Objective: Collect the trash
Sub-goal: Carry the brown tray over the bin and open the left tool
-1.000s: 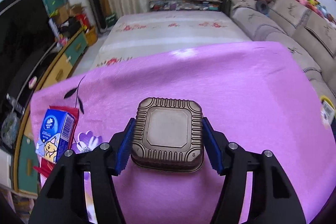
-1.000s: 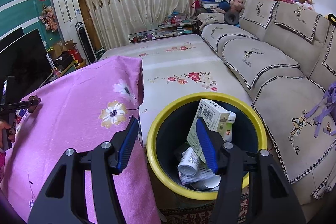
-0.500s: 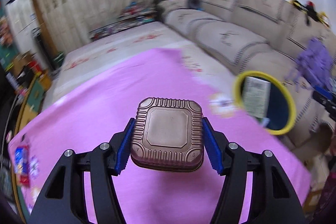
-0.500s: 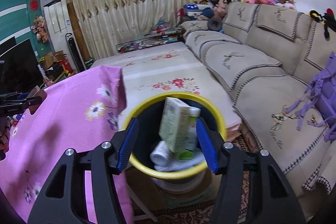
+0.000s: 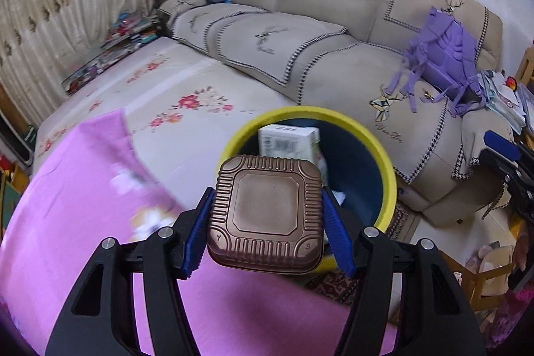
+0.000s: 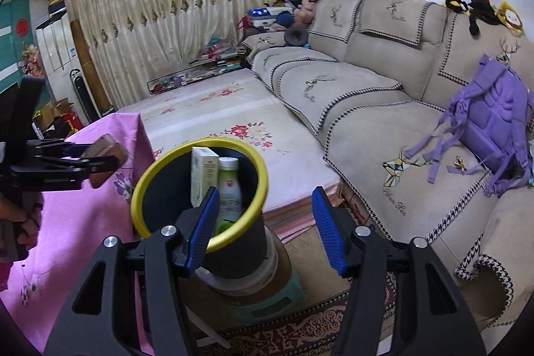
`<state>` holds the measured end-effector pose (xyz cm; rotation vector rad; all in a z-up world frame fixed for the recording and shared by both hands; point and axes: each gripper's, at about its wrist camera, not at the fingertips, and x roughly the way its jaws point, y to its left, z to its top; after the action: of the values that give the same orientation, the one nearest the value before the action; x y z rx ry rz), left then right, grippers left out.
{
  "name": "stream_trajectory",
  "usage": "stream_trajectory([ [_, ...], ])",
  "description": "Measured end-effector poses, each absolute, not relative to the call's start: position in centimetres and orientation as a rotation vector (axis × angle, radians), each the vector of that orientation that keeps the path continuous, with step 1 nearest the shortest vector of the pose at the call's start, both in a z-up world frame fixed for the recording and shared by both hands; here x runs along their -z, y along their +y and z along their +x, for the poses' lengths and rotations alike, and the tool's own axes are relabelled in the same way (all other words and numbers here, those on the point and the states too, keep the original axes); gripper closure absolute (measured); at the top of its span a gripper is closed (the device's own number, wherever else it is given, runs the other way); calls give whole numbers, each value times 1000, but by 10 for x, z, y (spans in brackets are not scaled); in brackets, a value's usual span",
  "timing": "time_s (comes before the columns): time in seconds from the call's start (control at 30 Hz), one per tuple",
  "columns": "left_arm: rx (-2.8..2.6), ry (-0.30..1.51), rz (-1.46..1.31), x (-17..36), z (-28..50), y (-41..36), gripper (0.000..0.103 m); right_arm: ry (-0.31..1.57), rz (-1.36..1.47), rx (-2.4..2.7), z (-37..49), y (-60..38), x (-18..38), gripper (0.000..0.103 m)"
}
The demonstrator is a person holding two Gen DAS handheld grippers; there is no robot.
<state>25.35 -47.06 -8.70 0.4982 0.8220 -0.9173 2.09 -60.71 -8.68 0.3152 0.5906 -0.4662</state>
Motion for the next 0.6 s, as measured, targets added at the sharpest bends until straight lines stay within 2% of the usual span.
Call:
stream_trajectory([
  [0.13, 933, 852, 507, 103, 262, -498, 39, 597, 332, 473, 18, -616, 91, 45],
  [0.17, 932, 852, 514, 108, 261, -505, 37, 598, 335, 474, 18, -616, 91, 44],
  [0.23, 922, 838, 520, 114, 264, -515, 23, 601, 340, 474, 18, -618, 92, 44],
  [0.37, 908, 824, 497, 111, 265, -513, 19, 601, 342, 469, 19, -617, 91, 43],
  [0.47, 889, 801, 452, 94, 261, -491, 18, 594, 328, 456, 19, -611, 86, 43],
  [0.53, 870, 737, 404, 70, 249, -459, 6, 593, 317, 437, 20, -604, 82, 39],
  [0.6, 835, 650, 359, 44, 232, -422, 5, 591, 295, 417, 21, -593, 78, 37],
])
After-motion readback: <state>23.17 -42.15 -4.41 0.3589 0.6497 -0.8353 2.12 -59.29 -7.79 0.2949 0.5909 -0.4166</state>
